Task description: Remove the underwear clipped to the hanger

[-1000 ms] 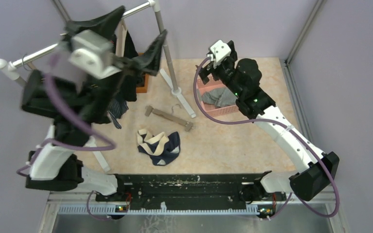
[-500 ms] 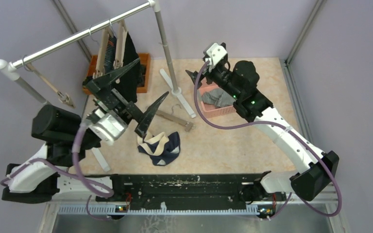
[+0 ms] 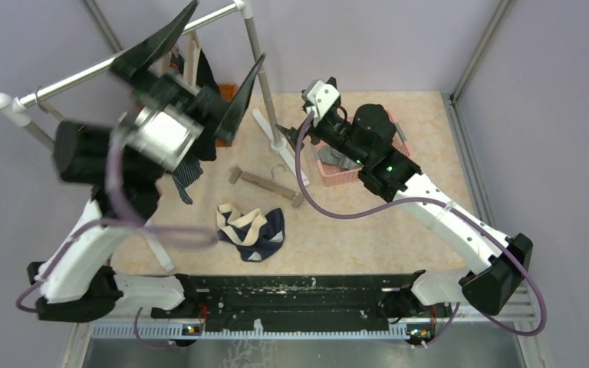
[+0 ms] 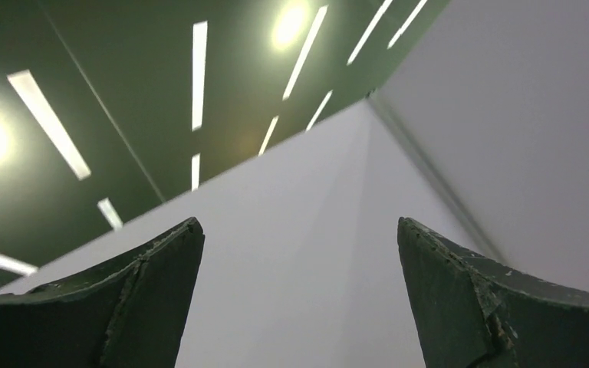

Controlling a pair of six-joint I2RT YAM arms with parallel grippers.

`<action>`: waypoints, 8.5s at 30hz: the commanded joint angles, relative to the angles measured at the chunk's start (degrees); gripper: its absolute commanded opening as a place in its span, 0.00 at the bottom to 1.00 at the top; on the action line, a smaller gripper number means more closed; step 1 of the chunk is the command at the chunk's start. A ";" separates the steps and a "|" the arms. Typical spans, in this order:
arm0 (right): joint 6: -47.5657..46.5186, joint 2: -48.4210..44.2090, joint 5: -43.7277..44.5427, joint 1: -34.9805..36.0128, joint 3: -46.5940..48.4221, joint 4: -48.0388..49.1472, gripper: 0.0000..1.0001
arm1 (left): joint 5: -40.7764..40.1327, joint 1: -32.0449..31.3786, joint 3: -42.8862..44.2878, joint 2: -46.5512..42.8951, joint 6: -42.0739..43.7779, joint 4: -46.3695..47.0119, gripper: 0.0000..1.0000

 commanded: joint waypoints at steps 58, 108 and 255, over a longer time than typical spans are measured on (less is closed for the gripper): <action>-0.24 -1.60 9.75 1.84 -7.21 3.24 0.99 | -24.48 45.32 10.50 4.30 -61.13 -60.18 0.73; -2.96 -2.40 13.98 1.84 -8.63 4.99 0.99 | -24.59 46.63 -2.87 3.28 -64.27 -48.50 0.00; 8.91 40.75 -15.36 6.71 3.04 -23.87 0.95 | -8.11 46.90 -21.58 -23.37 -48.85 -65.36 0.00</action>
